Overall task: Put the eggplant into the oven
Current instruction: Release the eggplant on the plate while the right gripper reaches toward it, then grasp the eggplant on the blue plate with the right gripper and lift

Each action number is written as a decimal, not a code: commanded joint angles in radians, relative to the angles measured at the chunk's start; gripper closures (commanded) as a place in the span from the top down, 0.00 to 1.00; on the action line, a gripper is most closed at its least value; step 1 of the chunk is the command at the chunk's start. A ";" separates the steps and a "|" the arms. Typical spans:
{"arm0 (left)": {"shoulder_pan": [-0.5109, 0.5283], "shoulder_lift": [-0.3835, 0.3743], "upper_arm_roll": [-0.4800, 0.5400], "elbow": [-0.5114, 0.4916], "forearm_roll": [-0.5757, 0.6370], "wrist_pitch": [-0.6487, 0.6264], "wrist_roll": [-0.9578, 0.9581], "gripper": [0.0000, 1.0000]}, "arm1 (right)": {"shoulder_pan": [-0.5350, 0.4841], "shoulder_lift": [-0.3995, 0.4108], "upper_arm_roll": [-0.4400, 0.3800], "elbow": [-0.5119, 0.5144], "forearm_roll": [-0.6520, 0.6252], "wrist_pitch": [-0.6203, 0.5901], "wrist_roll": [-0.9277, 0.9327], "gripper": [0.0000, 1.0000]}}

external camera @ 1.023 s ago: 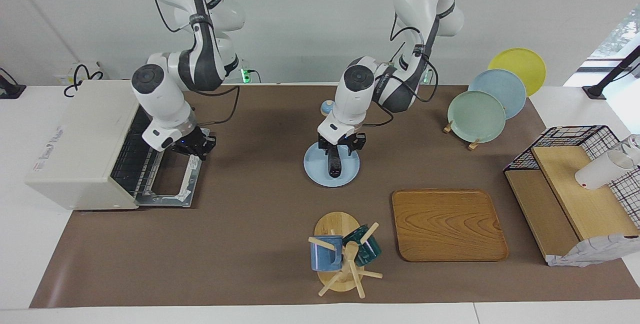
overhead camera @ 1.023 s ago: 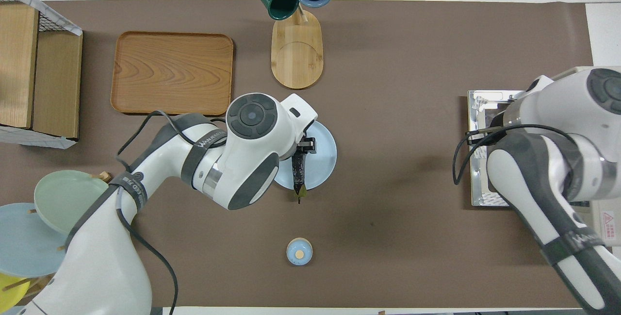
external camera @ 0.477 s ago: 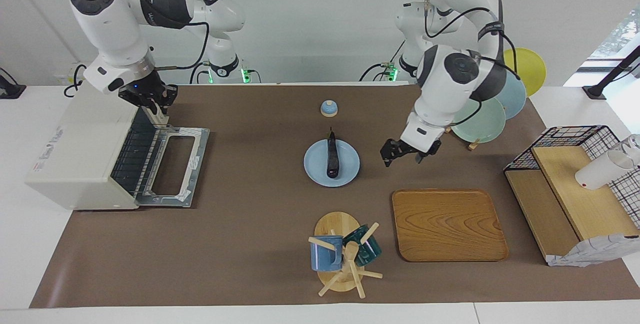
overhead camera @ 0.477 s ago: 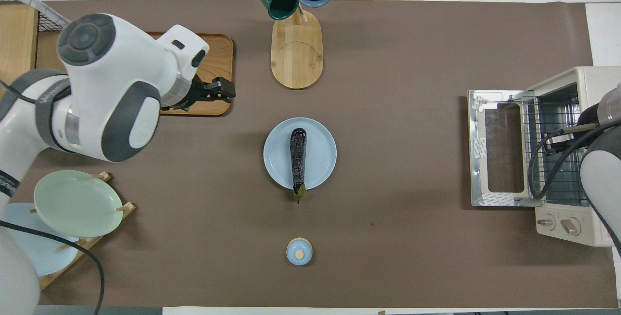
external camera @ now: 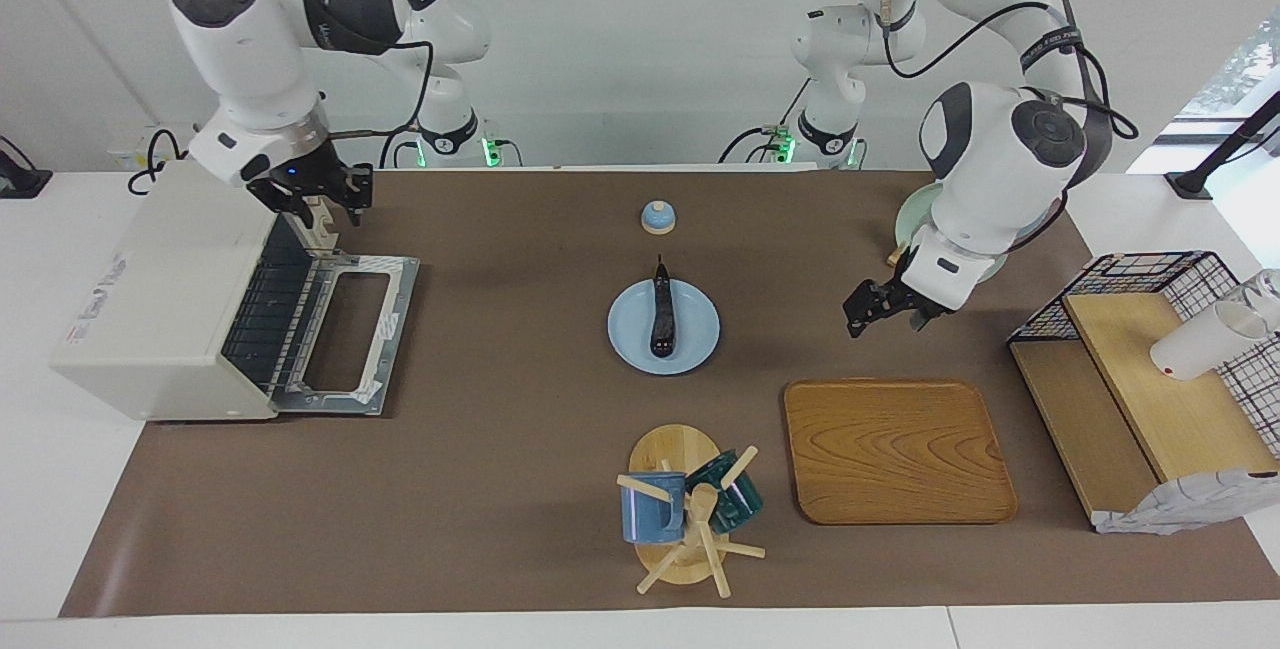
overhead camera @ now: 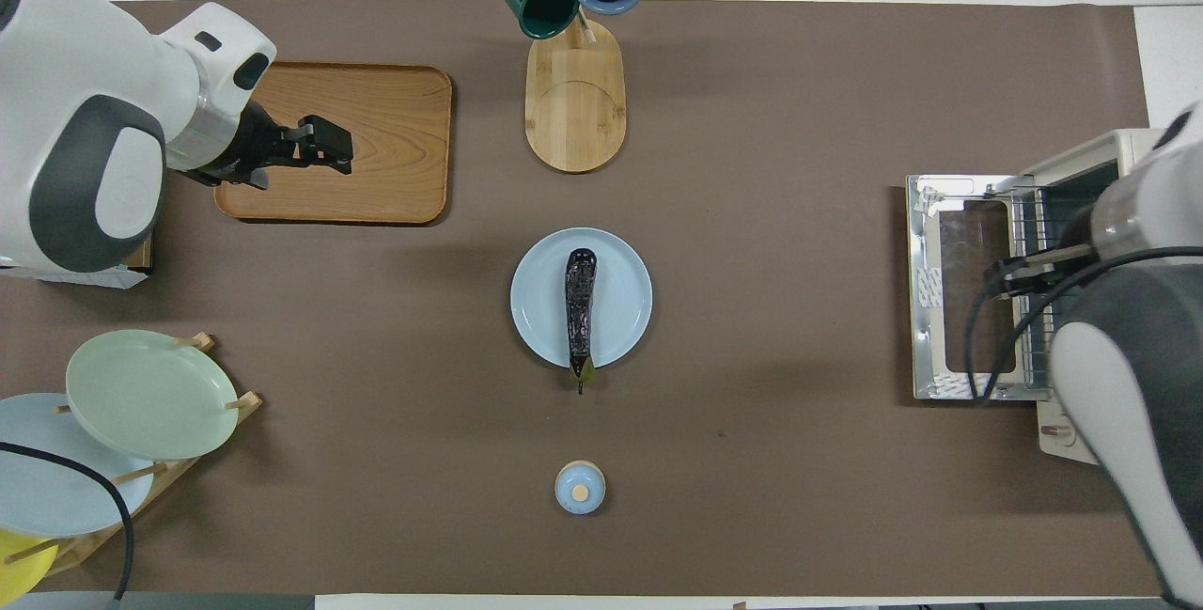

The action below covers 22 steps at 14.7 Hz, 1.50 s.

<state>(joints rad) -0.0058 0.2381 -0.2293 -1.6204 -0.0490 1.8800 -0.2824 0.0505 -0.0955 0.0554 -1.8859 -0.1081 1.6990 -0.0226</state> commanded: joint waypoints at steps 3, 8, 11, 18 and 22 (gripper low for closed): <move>-0.006 -0.089 0.033 0.040 0.040 -0.131 0.011 1.00 | 0.271 0.091 0.015 -0.022 0.010 0.181 0.312 0.62; 0.009 -0.225 0.033 -0.015 0.040 -0.258 0.075 1.00 | 0.477 0.319 0.015 0.137 0.010 0.390 0.576 0.85; 0.006 -0.307 0.039 -0.126 0.040 -0.248 0.092 1.00 | 0.594 0.517 0.014 0.307 -0.060 0.404 0.725 0.83; -0.023 -0.313 0.137 -0.092 0.038 -0.267 0.220 1.00 | 0.660 0.594 0.017 0.223 -0.105 0.669 0.823 0.75; -0.046 -0.284 0.179 0.008 0.035 -0.375 0.169 1.00 | 0.709 0.593 0.014 0.153 -0.111 0.711 0.826 0.63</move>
<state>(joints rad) -0.0190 -0.0612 -0.0798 -1.6681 -0.0230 1.5706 -0.0717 0.7384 0.5152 0.0729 -1.6786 -0.1895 2.3811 0.7728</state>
